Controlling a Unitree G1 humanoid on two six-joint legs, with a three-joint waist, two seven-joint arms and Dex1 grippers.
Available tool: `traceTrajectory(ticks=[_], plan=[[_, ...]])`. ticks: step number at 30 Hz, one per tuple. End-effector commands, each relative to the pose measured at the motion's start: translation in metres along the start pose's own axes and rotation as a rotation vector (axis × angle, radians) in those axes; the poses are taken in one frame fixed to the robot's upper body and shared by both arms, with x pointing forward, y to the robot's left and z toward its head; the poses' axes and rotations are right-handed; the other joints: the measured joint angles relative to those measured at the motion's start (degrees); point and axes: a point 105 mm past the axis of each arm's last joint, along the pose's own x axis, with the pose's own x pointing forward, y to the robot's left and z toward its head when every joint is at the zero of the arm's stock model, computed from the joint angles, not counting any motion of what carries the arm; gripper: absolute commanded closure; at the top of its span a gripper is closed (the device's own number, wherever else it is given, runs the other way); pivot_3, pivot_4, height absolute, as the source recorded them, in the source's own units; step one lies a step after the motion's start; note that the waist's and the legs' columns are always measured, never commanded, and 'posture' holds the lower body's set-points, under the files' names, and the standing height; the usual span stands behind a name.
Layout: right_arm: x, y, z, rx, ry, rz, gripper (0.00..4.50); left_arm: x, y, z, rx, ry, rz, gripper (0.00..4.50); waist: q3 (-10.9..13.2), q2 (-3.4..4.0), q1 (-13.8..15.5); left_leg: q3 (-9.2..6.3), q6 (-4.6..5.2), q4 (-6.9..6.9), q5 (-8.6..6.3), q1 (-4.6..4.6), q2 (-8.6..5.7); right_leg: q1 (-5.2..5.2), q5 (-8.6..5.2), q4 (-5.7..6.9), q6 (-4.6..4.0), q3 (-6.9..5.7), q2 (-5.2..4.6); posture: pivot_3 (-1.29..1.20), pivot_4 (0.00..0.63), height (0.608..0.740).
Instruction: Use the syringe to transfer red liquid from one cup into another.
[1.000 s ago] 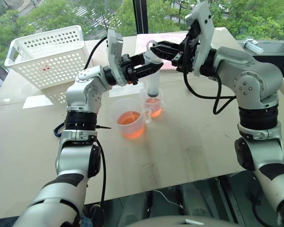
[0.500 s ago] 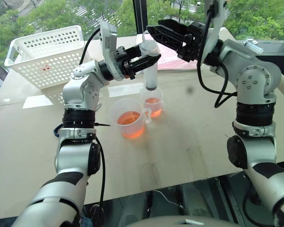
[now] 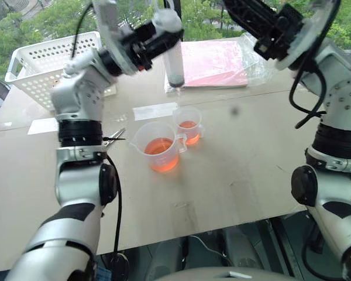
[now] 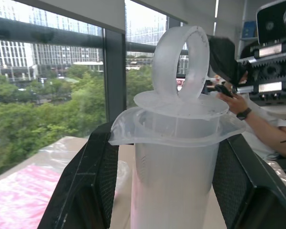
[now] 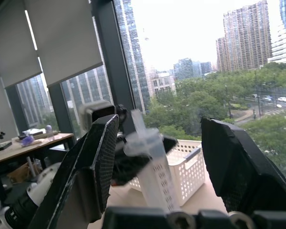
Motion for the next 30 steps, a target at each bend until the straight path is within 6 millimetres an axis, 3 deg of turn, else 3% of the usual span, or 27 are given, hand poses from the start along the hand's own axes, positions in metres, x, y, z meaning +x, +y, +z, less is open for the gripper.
traceTrajectory(ticks=[1,6,11,15,20,23,27,28,30], plan=[[-0.016,-0.001,0.013,-0.059,-0.012,-0.028,1.56,-0.016,0.014,0.048,0.056,-0.051,0.096,2.34,0.0,0.00,0.0,0.01,0.00,-0.01,0.00,0.00,0.00,0.00,0.00,-0.01,0.00,0.01,0.00,0.00,0.150,0.740],[-0.061,-0.010,0.004,-0.122,0.077,-0.099,1.56,-0.063,0.034,0.055,0.135,0.105,0.312,2.34,0.0,0.00,0.2,0.02,0.00,-0.03,0.00,0.01,0.00,0.00,0.00,0.00,0.00,0.01,0.01,0.00,0.150,0.740],[-0.108,-0.010,-0.020,-0.097,0.223,-0.155,1.56,-0.124,0.034,0.045,0.047,0.224,0.494,2.34,0.0,0.00,0.1,0.07,0.01,-0.06,0.00,0.01,0.01,-0.02,0.00,-0.02,0.01,0.10,0.00,0.00,0.150,0.740],[-0.142,-0.019,-0.046,-0.056,0.420,-0.228,1.56,-0.156,0.022,0.008,-0.033,0.394,0.574,2.34,0.0,0.00,0.5,0.13,0.02,-0.04,-0.01,0.04,0.04,0.03,-0.01,-0.07,0.01,0.15,0.00,0.00,0.150,0.740],[-0.178,-0.026,-0.090,0.091,0.686,-0.306,1.56,-0.189,-0.008,-0.079,-0.233,0.660,0.630,2.34,0.0,-0.03,1.4,0.31,0.22,-0.01,-0.13,0.21,0.12,0.17,-0.01,-0.08,0.01,0.37,0.02,0.00,0.150,0.740],[-0.183,-0.037,-0.100,0.099,0.725,-0.361,1.56,-0.202,-0.021,-0.111,-0.267,0.769,0.642,2.34,0.0,-0.14,2.0,0.31,0.16,0.03,-0.10,0.16,0.22,0.16,-0.01,-0.06,0.00,0.48,0.05,0.00,0.150,0.740],[-0.175,-0.039,-0.107,0.084,0.709,-0.356,1.56,-0.197,-0.026,-0.141,-0.243,0.832,0.655,2.34,0.0,-0.09,2.0,0.43,0.04,-0.02,-0.03,0.23,0.24,0.17,-0.01,-0.11,0.00,0.60,0.04,0.00,0.150,0.740],[-0.174,-0.040,-0.108,0.075,0.704,-0.358,1.31,-0.195,-0.027,-0.146,-0.228,0.844,0.647,1.60,0.0,-0.09,2.0,0.44,0.03,-0.02,-0.03,0.23,0.26,0.17,0.00,-0.10,0.00,0.60,0.05,0.00,0.150,0.740],[-0.172,-0.039,-0.109,0.069,0.695,-0.356,1.31,-0.190,-0.028,-0.148,-0.220,0.831,0.647,0.98,0.0,-0.09,1.9,0.46,0.03,-0.02,-0.03,0.22,0.26,0.16,0.00,-0.10,0.00,0.62,0.06,0.00,0.150,0.740]])
